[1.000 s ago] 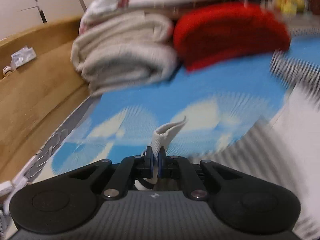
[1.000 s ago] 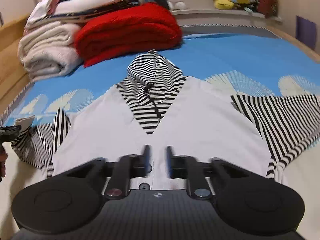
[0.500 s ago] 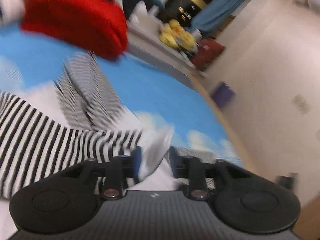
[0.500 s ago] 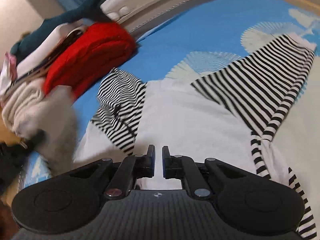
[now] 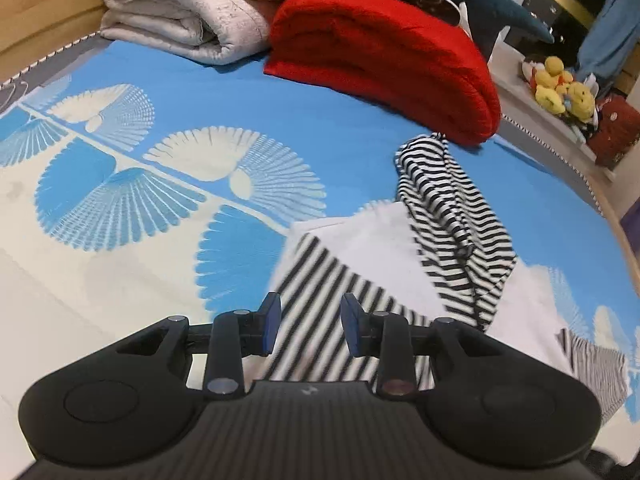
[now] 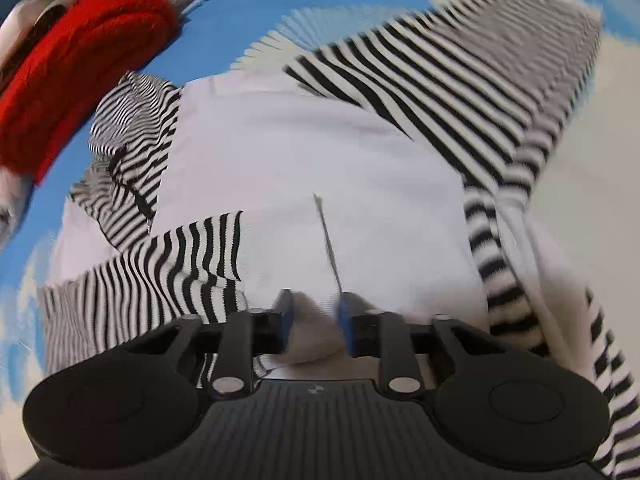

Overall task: Fold small clothes
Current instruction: 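Fold the sleeve across the white shirt body with the left gripper, then release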

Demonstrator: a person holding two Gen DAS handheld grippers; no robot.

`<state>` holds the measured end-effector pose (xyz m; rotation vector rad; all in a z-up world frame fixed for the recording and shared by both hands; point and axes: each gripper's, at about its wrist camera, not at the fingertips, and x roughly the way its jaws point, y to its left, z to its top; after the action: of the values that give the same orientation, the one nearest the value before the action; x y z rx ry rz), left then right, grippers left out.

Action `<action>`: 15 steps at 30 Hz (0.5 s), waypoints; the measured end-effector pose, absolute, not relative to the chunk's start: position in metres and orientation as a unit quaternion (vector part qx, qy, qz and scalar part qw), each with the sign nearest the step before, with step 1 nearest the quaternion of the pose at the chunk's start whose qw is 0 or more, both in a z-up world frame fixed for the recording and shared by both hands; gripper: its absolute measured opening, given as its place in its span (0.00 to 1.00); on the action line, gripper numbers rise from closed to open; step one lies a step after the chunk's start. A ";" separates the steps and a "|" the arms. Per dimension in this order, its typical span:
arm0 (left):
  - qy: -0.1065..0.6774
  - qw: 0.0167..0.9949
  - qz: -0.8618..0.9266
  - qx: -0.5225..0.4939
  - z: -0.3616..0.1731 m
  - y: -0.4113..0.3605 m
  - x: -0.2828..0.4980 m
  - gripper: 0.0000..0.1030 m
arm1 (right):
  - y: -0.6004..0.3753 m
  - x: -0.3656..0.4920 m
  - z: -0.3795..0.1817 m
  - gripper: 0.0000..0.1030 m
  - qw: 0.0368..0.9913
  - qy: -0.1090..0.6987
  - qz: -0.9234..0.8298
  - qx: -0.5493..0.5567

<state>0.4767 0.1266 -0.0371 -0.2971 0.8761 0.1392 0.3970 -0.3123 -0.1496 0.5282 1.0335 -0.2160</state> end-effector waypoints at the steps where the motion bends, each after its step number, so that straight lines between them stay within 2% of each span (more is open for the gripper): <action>1: 0.424 0.893 0.063 -0.137 -0.038 0.126 0.477 0.36 | -0.307 0.397 -0.144 0.08 0.843 0.475 -0.096 0.233; 5: 0.467 0.875 0.018 -0.129 -0.065 0.117 0.465 0.36 | -0.303 0.392 -0.104 0.07 0.903 0.371 -0.070 0.204; 6: 0.480 0.867 0.010 -0.135 -0.074 0.116 0.465 0.36 | -0.302 0.393 -0.102 0.07 0.909 0.366 -0.077 0.186; 10: 0.536 0.834 0.000 -0.132 -0.101 0.118 0.456 0.35 | -0.313 0.404 -0.135 0.08 0.866 0.452 -0.128 0.171; 11: 0.544 0.830 0.000 -0.123 -0.104 0.117 0.455 0.35 | -0.314 0.403 -0.141 0.11 0.855 0.469 -0.151 0.162; 14: 0.568 0.818 0.005 -0.086 -0.115 0.117 0.451 0.35 | -0.312 0.394 -0.132 0.12 0.863 0.446 -0.157 0.177; 15: 0.575 0.814 0.012 -0.079 -0.119 0.120 0.452 0.35 | -0.308 0.391 -0.125 0.15 0.875 0.429 -0.137 0.178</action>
<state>0.4521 0.1196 -0.1190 -0.1687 1.2266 0.0250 0.3913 -0.3083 -0.1253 0.3723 0.8958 -0.2868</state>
